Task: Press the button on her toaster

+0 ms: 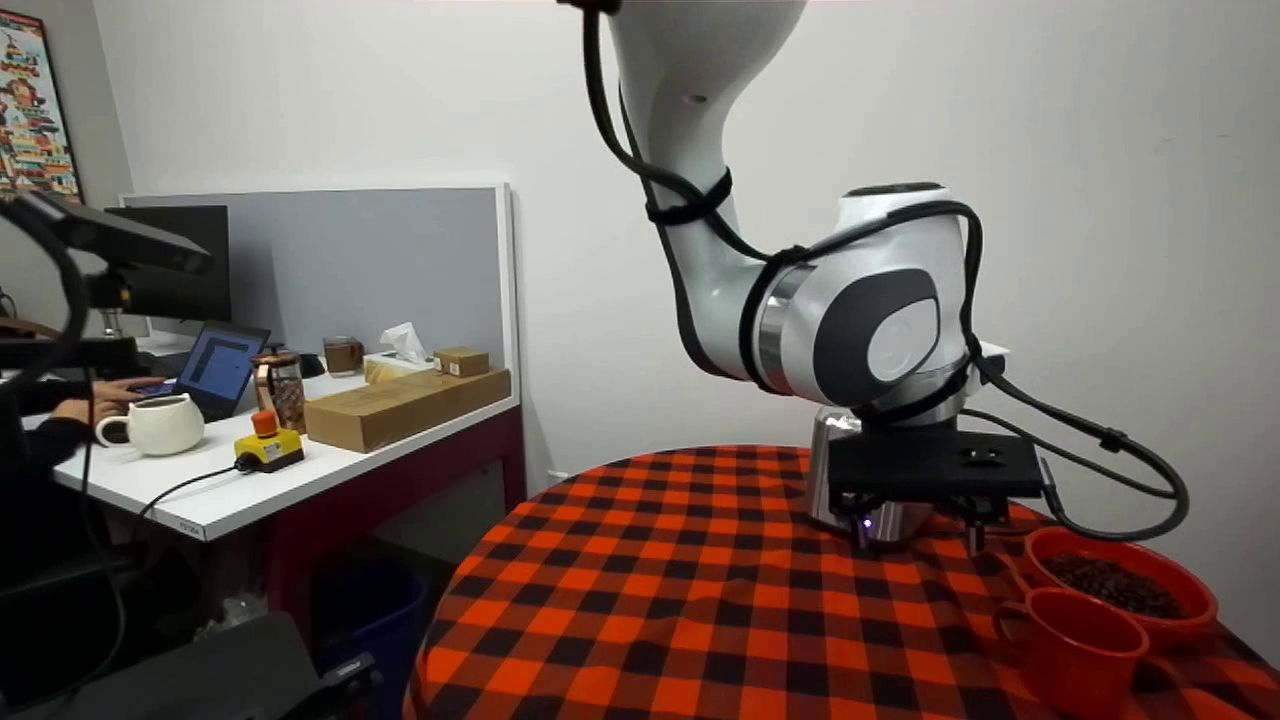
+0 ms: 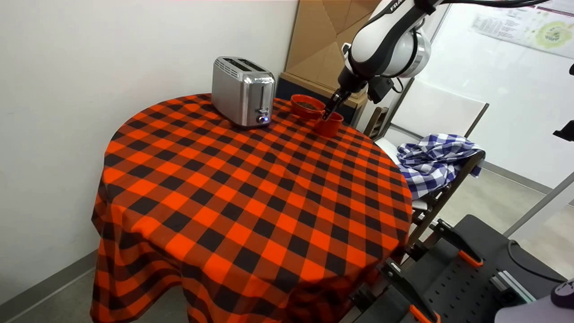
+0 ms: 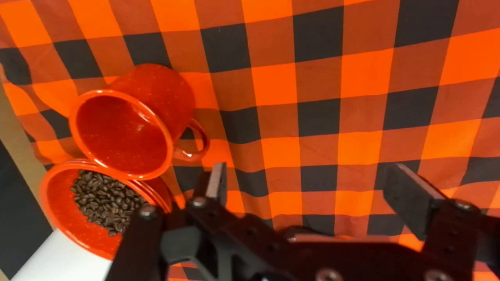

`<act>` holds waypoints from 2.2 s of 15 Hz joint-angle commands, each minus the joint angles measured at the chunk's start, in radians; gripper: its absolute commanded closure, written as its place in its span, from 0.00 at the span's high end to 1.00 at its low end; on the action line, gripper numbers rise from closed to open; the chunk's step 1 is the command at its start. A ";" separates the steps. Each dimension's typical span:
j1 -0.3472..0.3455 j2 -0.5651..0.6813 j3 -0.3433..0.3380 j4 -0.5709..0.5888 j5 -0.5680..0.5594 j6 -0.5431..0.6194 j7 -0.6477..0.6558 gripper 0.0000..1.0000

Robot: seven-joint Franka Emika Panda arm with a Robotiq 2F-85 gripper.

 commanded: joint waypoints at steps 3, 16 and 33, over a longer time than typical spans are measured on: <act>-0.033 0.141 0.061 0.176 0.025 -0.051 -0.048 1.00; -0.006 0.184 0.053 0.226 0.034 -0.093 0.008 1.00; 0.059 0.324 -0.018 0.393 0.018 -0.100 0.041 1.00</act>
